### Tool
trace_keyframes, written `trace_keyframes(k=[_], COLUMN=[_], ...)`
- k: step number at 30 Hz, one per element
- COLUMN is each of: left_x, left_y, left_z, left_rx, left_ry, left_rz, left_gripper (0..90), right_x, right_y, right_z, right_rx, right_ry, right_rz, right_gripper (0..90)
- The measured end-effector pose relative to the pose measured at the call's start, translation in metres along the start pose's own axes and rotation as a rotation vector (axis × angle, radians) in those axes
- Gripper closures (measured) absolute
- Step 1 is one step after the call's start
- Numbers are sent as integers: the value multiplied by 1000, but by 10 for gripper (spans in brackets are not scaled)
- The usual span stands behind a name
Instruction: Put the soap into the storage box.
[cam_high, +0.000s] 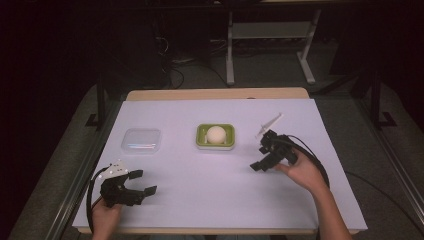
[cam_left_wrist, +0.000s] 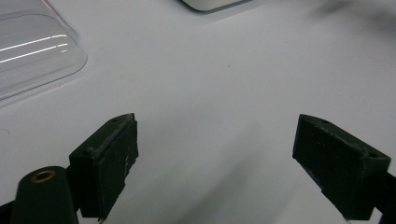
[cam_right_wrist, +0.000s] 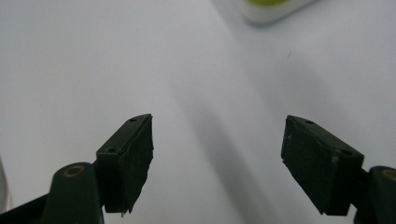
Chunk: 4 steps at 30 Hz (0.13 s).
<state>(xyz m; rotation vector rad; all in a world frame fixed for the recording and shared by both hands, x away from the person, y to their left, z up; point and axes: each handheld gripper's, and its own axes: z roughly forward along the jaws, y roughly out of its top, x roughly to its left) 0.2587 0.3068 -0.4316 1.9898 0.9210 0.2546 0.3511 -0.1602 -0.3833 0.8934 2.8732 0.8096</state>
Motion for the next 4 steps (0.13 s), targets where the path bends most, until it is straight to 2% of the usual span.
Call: trace_keyframes(k=[2,4], left_x=[0,-1], left_y=[0,0], left_z=[0,0], left_rx=[6,14], left_ry=[-1,3], left_rz=[14,21], left_gripper=[136,136], right_x=[7,14], right_y=[-18,-34], right_z=[-1,-3], right_rx=[0,-27], right_ry=[-14,-27], right_rz=[5,14], right_gripper=[241,237])
